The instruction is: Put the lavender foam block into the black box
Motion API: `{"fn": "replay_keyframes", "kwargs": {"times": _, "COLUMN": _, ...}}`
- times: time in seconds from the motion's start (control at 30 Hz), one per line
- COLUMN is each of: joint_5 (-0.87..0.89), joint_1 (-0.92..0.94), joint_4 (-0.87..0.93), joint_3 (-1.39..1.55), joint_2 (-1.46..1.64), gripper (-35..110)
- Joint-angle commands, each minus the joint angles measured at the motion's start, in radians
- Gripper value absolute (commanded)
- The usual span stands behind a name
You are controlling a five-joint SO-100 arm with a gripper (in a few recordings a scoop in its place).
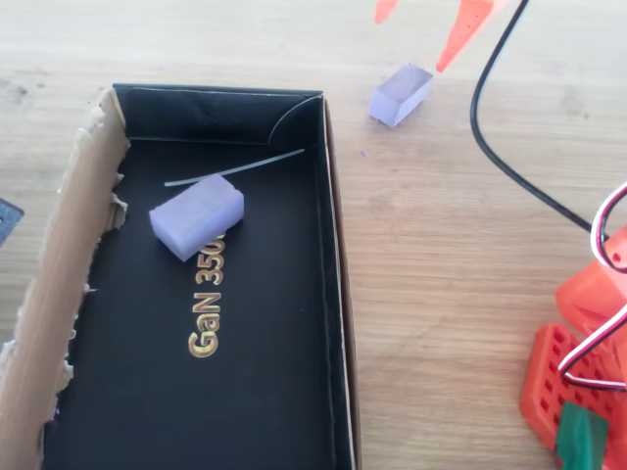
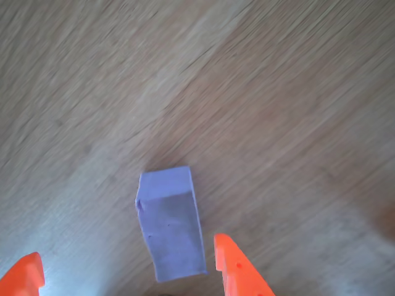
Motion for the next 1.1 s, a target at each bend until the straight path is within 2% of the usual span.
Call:
{"fn": "replay_keyframes", "kwargs": {"times": 0.0, "joint_5": 0.025, "joint_1": -0.003, "joint_4": -0.011, "joint_3": -0.041, "joint_2": 0.008, "gripper": 36}}
{"fn": "replay_keyframes", "kwargs": {"times": 0.53, "joint_5": 0.021, "joint_1": -0.015, "joint_4": -0.074, "joint_3": -0.057, "joint_2": -0.049, "gripper": 36}}
{"fn": "replay_keyframes", "kwargs": {"times": 1.07, "joint_5": -0.044, "joint_1": -0.005, "joint_4": -0.029, "joint_3": -0.049, "joint_2": 0.043, "gripper": 36}}
